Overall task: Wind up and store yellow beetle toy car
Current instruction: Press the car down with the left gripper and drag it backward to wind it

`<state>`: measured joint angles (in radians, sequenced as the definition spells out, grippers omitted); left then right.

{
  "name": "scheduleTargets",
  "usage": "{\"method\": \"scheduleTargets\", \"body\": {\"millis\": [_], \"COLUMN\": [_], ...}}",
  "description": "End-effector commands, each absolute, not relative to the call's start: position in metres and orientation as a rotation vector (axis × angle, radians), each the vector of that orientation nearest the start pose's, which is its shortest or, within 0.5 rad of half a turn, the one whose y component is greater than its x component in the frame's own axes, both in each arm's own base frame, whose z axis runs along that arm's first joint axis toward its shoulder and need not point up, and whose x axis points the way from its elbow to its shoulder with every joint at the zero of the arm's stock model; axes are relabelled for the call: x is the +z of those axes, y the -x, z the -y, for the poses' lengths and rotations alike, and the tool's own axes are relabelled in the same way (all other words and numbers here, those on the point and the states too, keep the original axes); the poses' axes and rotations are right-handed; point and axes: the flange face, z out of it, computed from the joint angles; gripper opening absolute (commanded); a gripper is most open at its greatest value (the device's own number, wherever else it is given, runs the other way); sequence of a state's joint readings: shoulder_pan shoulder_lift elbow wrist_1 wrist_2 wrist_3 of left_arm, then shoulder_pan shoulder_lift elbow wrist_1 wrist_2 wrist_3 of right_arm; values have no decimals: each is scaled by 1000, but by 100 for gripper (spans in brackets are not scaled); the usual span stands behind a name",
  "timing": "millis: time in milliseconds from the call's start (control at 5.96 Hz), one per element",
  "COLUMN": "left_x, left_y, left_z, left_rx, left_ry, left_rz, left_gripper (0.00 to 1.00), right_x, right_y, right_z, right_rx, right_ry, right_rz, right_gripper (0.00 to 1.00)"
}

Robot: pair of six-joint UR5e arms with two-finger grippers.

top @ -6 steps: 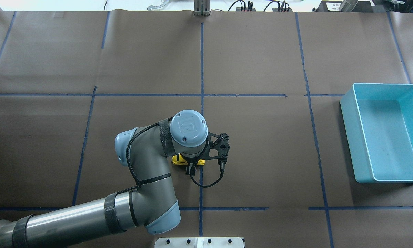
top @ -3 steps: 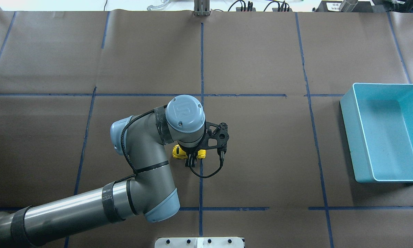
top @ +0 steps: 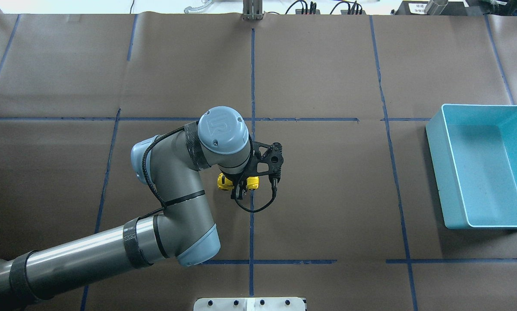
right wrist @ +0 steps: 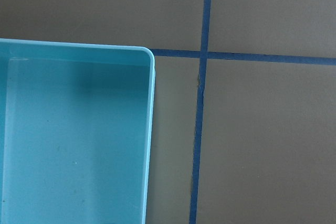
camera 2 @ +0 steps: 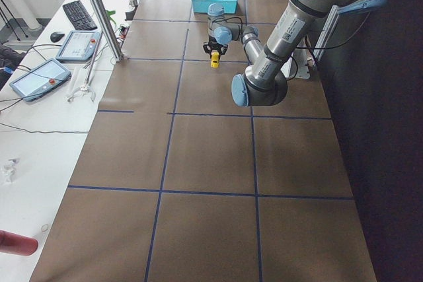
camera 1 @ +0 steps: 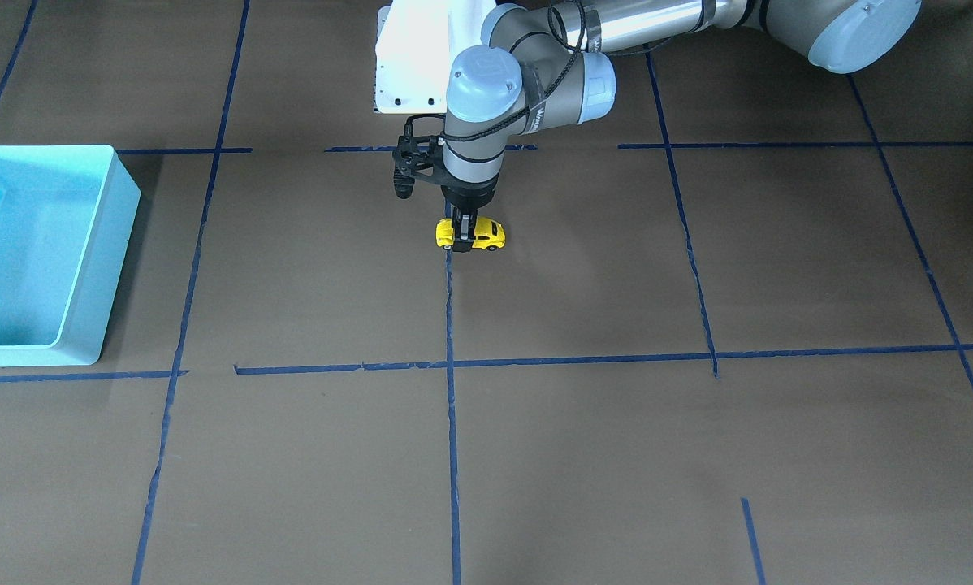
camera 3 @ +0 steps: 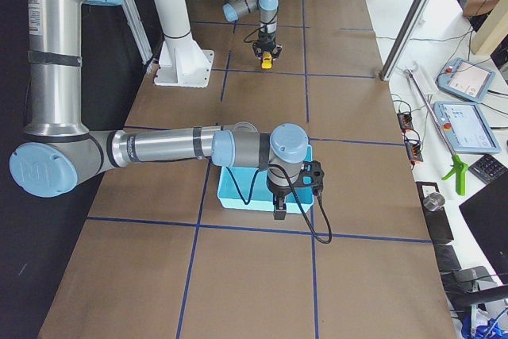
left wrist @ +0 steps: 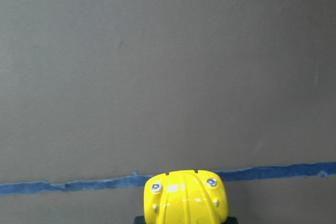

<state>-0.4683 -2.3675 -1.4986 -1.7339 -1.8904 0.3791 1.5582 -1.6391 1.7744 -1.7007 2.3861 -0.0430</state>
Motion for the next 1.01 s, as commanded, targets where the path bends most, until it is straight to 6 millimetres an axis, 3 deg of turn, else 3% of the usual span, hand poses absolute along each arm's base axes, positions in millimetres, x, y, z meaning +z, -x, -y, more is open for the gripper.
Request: {"method": "scheduleTargets", "body": {"millis": [0, 335, 503, 838], "left_x": [195, 216, 225, 247], "left_y": [-609, -613, -614, -597], "left_z": [428, 429, 430, 436], "left_rx": [1490, 1487, 1486, 1491], "left_ry": [-888, -944, -960, -969], "left_rz": [-686, -708, -713, -771], "left_gripper": [0, 0, 0, 0], "right_x": [592, 588, 595, 597], "right_y": [-54, -54, -54, -55], "right_z": [460, 462, 455, 455], "right_rx": [-61, -65, -57, -57], "right_ry": [-33, -42, -23, -22], "right_rz": [830, 828, 828, 825], "right_gripper": [100, 100, 100, 100]}}
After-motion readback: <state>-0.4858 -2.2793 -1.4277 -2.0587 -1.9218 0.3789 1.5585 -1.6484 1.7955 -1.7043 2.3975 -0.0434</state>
